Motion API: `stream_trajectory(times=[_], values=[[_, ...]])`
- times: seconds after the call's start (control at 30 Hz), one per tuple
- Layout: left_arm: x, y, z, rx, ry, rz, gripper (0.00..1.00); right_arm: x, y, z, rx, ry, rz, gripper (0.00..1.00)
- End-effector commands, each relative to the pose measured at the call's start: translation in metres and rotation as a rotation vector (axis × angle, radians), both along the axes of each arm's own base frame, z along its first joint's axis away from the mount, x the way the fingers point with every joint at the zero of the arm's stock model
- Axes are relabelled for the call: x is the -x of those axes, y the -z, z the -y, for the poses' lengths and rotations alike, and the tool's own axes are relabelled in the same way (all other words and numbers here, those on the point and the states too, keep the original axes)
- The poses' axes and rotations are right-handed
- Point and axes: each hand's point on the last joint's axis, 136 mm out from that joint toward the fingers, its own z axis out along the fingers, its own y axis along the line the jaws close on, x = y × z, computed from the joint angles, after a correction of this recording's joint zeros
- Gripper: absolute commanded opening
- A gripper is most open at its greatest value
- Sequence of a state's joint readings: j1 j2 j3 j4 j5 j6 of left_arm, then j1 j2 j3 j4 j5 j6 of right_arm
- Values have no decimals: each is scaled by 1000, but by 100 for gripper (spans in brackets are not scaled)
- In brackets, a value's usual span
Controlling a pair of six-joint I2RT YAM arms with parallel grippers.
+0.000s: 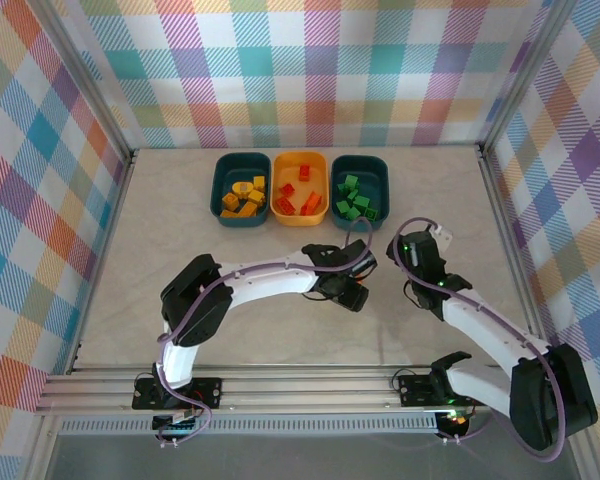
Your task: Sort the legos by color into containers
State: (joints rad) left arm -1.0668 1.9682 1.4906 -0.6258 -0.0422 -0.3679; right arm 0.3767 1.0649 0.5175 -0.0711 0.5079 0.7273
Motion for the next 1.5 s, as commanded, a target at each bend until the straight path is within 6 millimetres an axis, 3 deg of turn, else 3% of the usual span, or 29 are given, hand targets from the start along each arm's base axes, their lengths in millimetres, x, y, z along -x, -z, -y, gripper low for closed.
stream_trajectory(times=[0.0, 0.17, 0.5, 0.67, 0.77, 0.87, 0.97, 1.1, 1.2, 1.3, 1.37, 1.47], values=[[2, -3, 9, -11, 82, 12, 66, 5, 9, 2, -61, 19, -26, 81], [-4, 16, 7, -61, 55, 16, 60, 4, 9, 0, -74, 6, -22, 81], [-17, 22, 7, -108, 42, 57, 45, 2, 8, -5, -89, -16, -11, 81], [-20, 31, 10, -113, 40, 62, 28, 3, 7, -5, -89, -21, -7, 81], [-21, 17, 10, -99, 41, 75, 19, 3, 5, -4, -88, -19, 1, 81], [-27, -23, 6, -50, 45, 133, 17, 3, 5, -5, -88, -22, 6, 81], [-55, -64, -19, -36, -17, 222, 17, 1, 4, -8, -96, -38, 7, 81], [-126, -90, -74, -5, -229, 228, 18, -3, 9, -19, -119, -83, -15, 81], [-182, -82, -106, 41, -383, 155, 21, -6, 17, -27, -131, -112, -50, 80], [-229, -59, -127, 28, -483, 99, 23, -9, 21, -32, -135, -132, -73, 80], [-250, -45, -135, 14, -518, 69, 23, -9, 22, -34, -135, -144, -79, 80], [-277, -47, -139, 31, -543, 89, 27, -11, 18, -41, -136, -194, -69, 80]])
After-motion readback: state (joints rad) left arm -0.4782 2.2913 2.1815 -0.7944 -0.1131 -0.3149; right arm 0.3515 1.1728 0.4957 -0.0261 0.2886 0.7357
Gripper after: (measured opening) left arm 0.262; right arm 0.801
